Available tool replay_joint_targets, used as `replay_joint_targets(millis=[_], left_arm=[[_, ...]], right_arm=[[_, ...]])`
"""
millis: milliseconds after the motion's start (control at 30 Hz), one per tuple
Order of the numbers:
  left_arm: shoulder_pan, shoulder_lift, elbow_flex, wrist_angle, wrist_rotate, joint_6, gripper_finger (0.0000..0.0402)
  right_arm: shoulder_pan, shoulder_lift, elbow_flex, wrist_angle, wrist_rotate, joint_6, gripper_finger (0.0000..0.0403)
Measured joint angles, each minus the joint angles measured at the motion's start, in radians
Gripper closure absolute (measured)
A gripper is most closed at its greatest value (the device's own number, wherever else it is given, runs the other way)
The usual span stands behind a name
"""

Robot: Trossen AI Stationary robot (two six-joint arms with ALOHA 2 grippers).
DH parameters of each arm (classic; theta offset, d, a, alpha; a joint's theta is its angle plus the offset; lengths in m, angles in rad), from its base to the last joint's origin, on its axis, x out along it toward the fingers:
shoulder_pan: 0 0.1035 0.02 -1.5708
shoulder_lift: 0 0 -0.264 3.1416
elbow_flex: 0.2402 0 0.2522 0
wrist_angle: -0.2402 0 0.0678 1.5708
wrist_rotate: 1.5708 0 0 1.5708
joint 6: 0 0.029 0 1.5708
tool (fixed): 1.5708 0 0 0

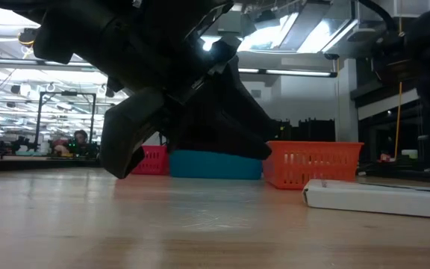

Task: Pick and place items into bin
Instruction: Put the card reader box into the blue bin

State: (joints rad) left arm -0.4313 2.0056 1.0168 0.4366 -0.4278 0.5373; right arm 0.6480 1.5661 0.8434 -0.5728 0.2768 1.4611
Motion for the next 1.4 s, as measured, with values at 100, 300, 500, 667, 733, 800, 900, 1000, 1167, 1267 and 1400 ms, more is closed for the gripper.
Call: replay_joint_targets(millis=[100, 300, 500, 667, 733, 800, 900, 1000, 1167, 1267, 1400], left_arm=[[0.000, 0.000, 0.000, 0.000, 0.000, 0.000, 0.0262], [0.000, 0.000, 0.000, 0.000, 0.000, -0.003, 0.0262], [0.000, 0.000, 0.000, 0.000, -0.001, -0.026, 0.0262], [0.000, 0.000, 0.000, 0.000, -0.001, -0.029, 0.0262], [0.000, 0.000, 0.000, 0.000, -0.001, -0.029, 0.0262], [0.000, 0.000, 0.000, 0.000, -0.001, -0.029, 0.0263], [0.000, 0.000, 0.000, 0.000, -0.001, -0.027, 0.0262], [0.000, 0.000, 0.000, 0.000, 0.007, -0.025, 0.0263], [-0.010, 0.000, 0.000, -0.022, 0.033, 0.064, 0.0262], [-0.021, 0.000, 0.000, -0.025, 0.031, 0.108, 0.0261], [-0.021, 0.000, 0.000, -0.038, 0.036, 0.156, 0.0253]], right_arm=[[-0.003, 0.000, 0.000, -0.001, 0.000, -0.001, 0.0403], [-0.003, 0.000, 0.000, 0.005, -0.015, 0.000, 0.0403], [-0.003, 0.001, 0.000, 0.007, -0.016, 0.000, 0.0403], [-0.003, 0.039, 0.001, 0.020, -0.029, 0.000, 0.0403], [-0.002, 0.061, 0.001, 0.021, -0.035, 0.000, 0.0403], [-0.002, 0.074, 0.003, 0.032, -0.031, 0.000, 0.0403], [-0.002, 0.086, 0.005, 0.038, -0.028, 0.000, 0.0403], [-0.002, 0.091, 0.005, 0.038, -0.027, 0.000, 0.0403], [-0.002, 0.092, 0.005, 0.036, -0.029, 0.004, 0.0403], [-0.004, 0.092, 0.004, 0.037, -0.035, 0.005, 0.0403], [-0.011, 0.093, 0.003, 0.042, -0.044, 0.024, 0.0403]])
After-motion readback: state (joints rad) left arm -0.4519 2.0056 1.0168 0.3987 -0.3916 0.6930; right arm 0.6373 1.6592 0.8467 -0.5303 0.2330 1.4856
